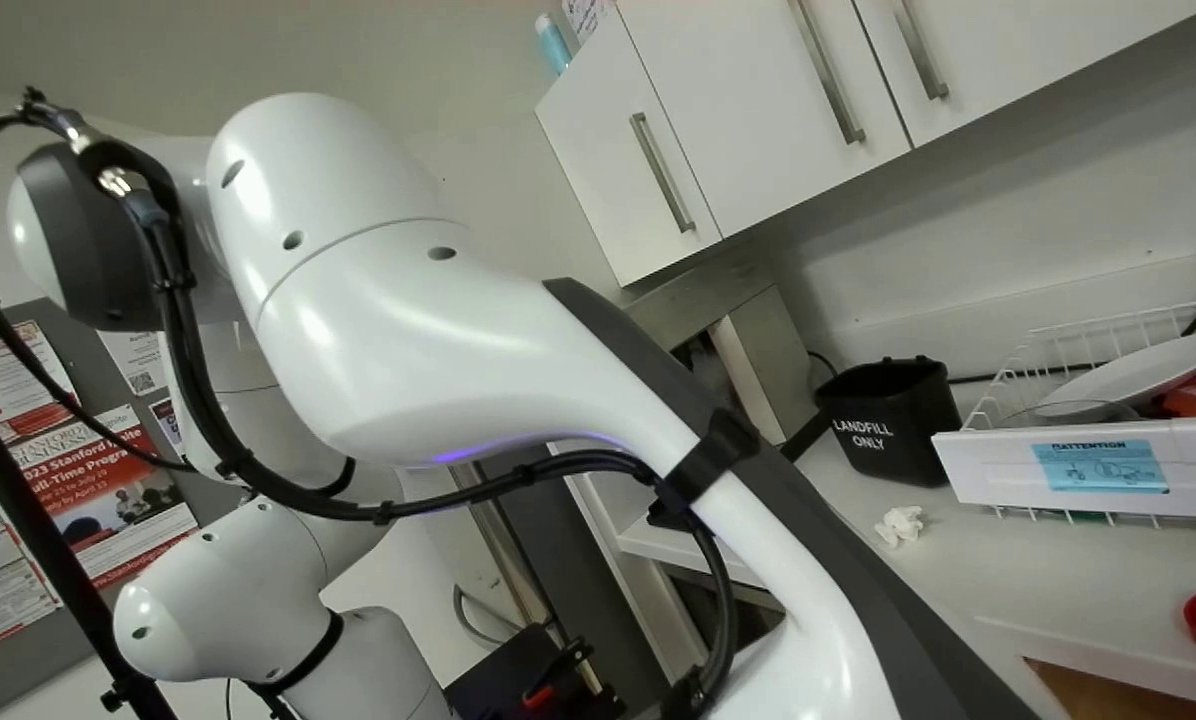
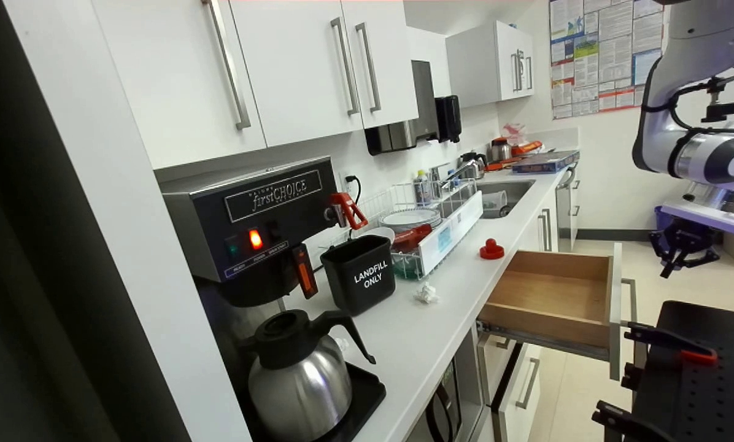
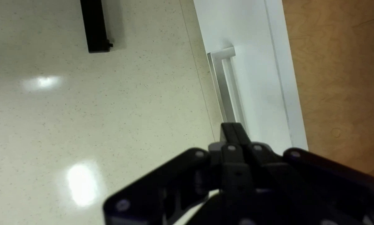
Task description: Close the top drawer of the kitchen unit
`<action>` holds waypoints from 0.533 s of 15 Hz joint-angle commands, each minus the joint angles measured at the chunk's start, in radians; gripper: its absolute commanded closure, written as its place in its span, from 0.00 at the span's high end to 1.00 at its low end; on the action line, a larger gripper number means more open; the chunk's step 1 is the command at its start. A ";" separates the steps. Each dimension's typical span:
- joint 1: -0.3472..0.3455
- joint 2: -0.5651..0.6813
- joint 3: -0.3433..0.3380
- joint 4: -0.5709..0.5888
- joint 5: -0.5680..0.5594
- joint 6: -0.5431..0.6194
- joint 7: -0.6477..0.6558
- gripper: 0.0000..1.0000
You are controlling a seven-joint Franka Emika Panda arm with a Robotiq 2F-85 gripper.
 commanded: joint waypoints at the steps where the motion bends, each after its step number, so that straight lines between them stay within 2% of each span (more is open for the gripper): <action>1: -0.041 0.077 0.036 0.055 0.084 0.022 0.050 0.00; 8: -0.082 0.211 0.074 0.153 0.274 -0.047 0.063 0.00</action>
